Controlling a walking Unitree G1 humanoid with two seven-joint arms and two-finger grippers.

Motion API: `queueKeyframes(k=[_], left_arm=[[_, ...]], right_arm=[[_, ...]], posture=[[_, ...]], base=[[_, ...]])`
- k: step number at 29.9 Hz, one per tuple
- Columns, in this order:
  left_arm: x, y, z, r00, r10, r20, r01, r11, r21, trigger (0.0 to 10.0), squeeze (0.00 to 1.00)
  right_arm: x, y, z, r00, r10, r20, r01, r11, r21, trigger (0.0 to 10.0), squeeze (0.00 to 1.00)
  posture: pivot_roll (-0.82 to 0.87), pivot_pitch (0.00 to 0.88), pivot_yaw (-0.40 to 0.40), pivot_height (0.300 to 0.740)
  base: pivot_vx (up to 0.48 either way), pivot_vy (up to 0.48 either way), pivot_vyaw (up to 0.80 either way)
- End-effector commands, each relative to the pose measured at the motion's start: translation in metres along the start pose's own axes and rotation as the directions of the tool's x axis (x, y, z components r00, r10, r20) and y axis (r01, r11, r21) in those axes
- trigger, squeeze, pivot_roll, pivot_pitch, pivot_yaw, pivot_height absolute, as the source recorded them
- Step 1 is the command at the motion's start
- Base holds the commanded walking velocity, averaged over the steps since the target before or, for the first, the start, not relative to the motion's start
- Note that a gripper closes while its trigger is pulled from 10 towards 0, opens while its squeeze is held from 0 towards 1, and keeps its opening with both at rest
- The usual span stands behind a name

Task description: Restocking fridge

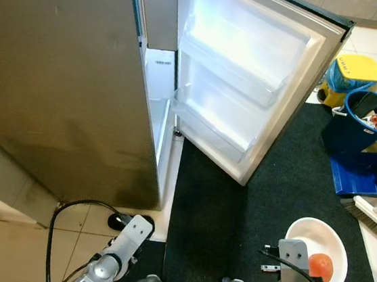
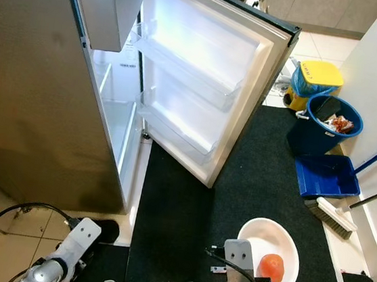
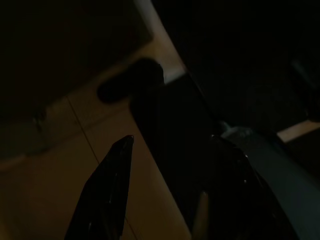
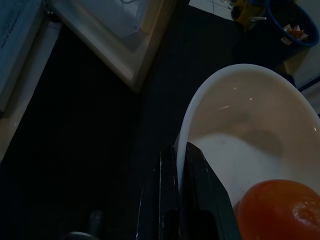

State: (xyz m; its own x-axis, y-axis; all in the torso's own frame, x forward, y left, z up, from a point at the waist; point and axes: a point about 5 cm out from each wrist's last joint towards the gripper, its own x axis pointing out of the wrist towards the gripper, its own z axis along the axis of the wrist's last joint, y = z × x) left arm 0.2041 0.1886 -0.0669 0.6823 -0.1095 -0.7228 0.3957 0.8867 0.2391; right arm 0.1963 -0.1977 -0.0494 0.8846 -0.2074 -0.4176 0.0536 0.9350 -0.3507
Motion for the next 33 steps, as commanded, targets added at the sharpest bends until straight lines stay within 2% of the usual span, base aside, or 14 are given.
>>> queueKeyframes(k=[1, 6, 8, 15, 22, 25, 33], left_arm=[[-0.005, 0.006, -0.013, 0.999, 0.016, -0.038, -0.016, 1.000, -0.012, 10.0, 0.00], [-0.009, 0.009, -0.018, 0.999, 0.051, -0.014, -0.051, 0.999, -0.001, 10.0, 0.00], [-0.009, 0.007, -0.011, 0.998, 0.050, 0.043, -0.051, 0.999, 0.016, 10.0, 0.00], [-0.003, 0.004, 0.008, 0.993, 0.035, 0.111, -0.035, 0.999, -0.009, 10.0, 0.00], [-0.004, 0.003, 0.002, 0.996, 0.042, 0.074, -0.043, 0.999, 0.012, 10.0, 0.00], [-0.007, 0.007, -0.007, 0.997, 0.057, 0.054, -0.058, 0.998, 0.010, 10.0, 0.00], [-0.013, 0.016, -0.017, 0.996, 0.078, 0.043, -0.079, 0.997, 0.006, 10.0, 0.00]], right_arm=[[-0.004, 0.000, -0.008, 1.000, -0.003, -0.028, 0.003, 1.000, -0.001, 10.0, 0.00], [-0.011, 0.006, -0.023, 0.992, 0.058, -0.112, -0.060, 0.998, -0.012, 10.0, 0.00], [-0.015, 0.008, -0.030, 0.985, 0.085, -0.148, -0.090, 0.996, -0.024, 10.0, 0.00], [-0.015, 0.007, -0.031, 0.984, 0.088, -0.157, -0.093, 0.995, -0.022, 10.0, 0.00], [-0.019, 0.010, -0.040, 0.972, 0.114, -0.207, -0.120, 0.993, -0.016, 10.0, 0.00], [-0.025, 0.011, -0.047, 0.962, 0.133, -0.239, -0.145, 0.989, -0.036, 10.0, 0.00], [-0.025, 0.010, -0.048, 0.960, 0.133, -0.248, -0.146, 0.989, -0.034, 10.0, 0.00]], posture=[[-0.10, 0.210, 0.018, 0.723], [-0.09, 0.205, 0.018, 0.723], [-0.08, 0.201, 0.014, 0.723], [-0.09, 0.189, 0.014, 0.723], [-0.08, 0.178, 0.006, 0.723], [-0.07, 0.173, 0.002, 0.723], [-0.05, 0.178, 0.010, 0.723]], base=[[0.000, 0.000, 0.00], [0.000, 0.000, 0.00], [0.000, 0.000, 0.00], [0.000, 0.000, 0.00], [0.000, 0.000, 0.00], [0.000, 0.000, 0.00], [0.000, 0.000, 0.00]])
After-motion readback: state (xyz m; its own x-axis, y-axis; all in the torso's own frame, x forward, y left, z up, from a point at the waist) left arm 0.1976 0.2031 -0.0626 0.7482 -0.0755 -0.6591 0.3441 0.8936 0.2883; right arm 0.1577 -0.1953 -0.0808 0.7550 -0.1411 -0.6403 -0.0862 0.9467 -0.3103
